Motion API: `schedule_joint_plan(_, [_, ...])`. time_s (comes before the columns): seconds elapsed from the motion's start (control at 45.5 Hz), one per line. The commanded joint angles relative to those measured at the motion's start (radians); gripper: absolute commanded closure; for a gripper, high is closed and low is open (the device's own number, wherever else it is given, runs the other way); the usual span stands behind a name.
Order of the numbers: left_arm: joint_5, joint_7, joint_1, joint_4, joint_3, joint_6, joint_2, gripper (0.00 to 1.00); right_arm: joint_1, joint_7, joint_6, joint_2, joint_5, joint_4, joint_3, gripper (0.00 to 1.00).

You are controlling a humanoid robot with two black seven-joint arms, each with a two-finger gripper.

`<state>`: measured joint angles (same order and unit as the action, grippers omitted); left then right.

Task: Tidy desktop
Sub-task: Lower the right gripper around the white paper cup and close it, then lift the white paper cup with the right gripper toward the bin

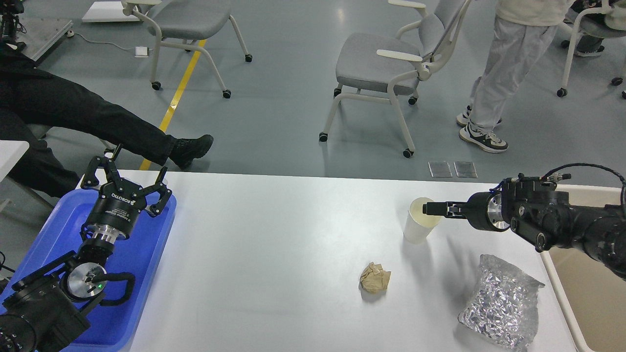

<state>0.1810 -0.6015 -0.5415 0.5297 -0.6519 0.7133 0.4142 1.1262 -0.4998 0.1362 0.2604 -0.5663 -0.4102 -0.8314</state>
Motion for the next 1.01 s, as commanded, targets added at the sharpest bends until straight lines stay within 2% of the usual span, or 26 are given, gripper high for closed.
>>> schedule_joint_plan(0.0, [0.000,0.000,0.000,0.000,0.000,0.000,0.000,0.02,-0.017,0.000,0.000,-0.004,-0.001,0.005,-0.002,0.05])
schedule_joint_plan(0.286, [0.000,0.000,0.000,0.000,0.000,0.000,0.000,0.02,-0.028,-0.002,-0.001,-0.023,-0.018,0.005,-0.003,0.20])
schedule_joint_plan(0.352, [0.000,0.000,0.000,0.000,0.000,0.000,0.000,0.02,-0.031,-0.003,-0.001,-0.024,-0.020,0.005,-0.003,0.30])
schedule_joint_plan(0.418, [0.000,-0.001,0.000,0.000,0.000,0.000,0.000,0.02,-0.032,-0.006,-0.001,-0.027,-0.040,0.005,-0.005,0.47])
schedule_joint_plan(0.484, [0.000,-0.001,0.000,0.000,0.000,0.000,0.000,0.02,-0.040,-0.006,-0.006,-0.030,-0.072,0.007,-0.008,0.60])
schedule_joint_plan(0.681, [0.000,-0.001,0.000,0.000,0.000,0.000,0.000,0.02,-0.048,-0.013,-0.003,-0.032,-0.075,0.053,-0.009,0.88])
schedule_joint_plan(0.901, [0.000,-0.001,0.000,0.000,0.000,0.000,0.000,0.02,-0.054,-0.032,-0.003,-0.032,-0.073,0.068,0.000,1.00])
schedule_joint_plan(0.989, [0.000,0.000,0.000,0.001,0.000,0.000,0.000,0.02,-0.054,-0.055,-0.003,-0.032,-0.073,0.071,0.000,1.00])
